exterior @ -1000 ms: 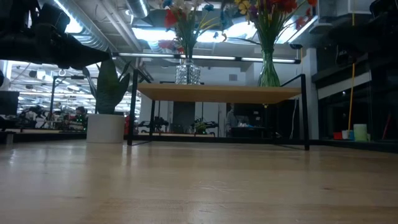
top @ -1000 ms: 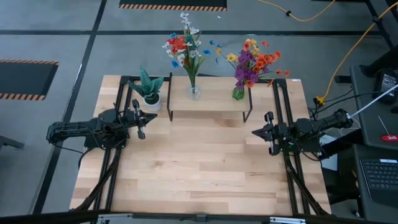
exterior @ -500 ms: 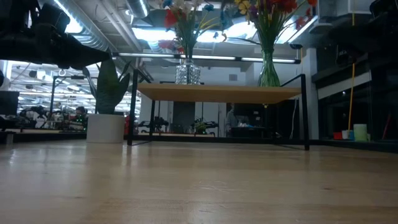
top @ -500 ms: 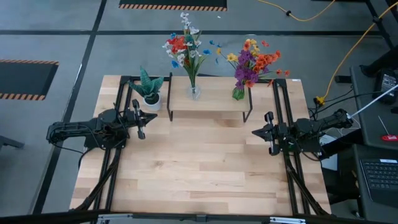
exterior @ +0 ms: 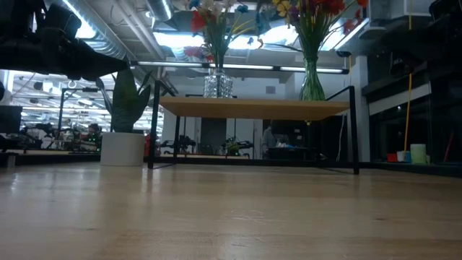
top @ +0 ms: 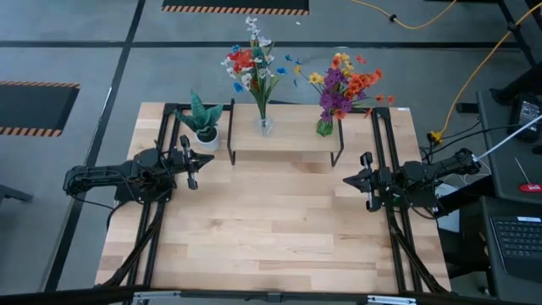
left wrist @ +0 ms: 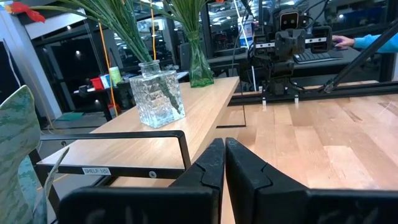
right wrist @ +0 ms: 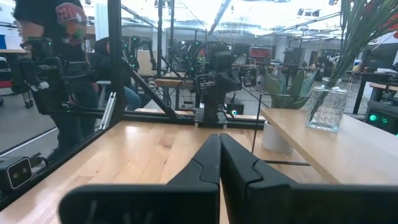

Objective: Pick and place flowers into a vace then onto a shelf
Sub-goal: Return to Home position

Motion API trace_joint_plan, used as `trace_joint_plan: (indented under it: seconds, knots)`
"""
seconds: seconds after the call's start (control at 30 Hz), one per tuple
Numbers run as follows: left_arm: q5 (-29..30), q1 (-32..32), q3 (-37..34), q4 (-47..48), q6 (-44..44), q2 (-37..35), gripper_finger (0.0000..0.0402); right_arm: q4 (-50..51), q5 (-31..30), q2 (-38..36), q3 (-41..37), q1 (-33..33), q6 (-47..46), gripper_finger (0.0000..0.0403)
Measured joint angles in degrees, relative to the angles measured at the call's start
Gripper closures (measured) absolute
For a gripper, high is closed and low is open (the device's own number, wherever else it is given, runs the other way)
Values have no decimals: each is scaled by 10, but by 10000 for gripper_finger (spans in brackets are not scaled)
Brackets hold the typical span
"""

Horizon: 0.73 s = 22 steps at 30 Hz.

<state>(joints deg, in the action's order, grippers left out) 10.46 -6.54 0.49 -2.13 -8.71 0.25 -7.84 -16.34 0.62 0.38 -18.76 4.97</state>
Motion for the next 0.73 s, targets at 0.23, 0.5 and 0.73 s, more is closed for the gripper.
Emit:
trace_joint_plan:
  seconds: [0.23,0.5,0.73]
  knots:
    - [0,0,0,0,0,0,394,0,0,0,0,0,0,400]
    - [0,0,0,0,0,0,392,0,0,0,0,0,0,400]
    - [0,0,0,0,0,0,395,0,0,0,0,0,0,400]
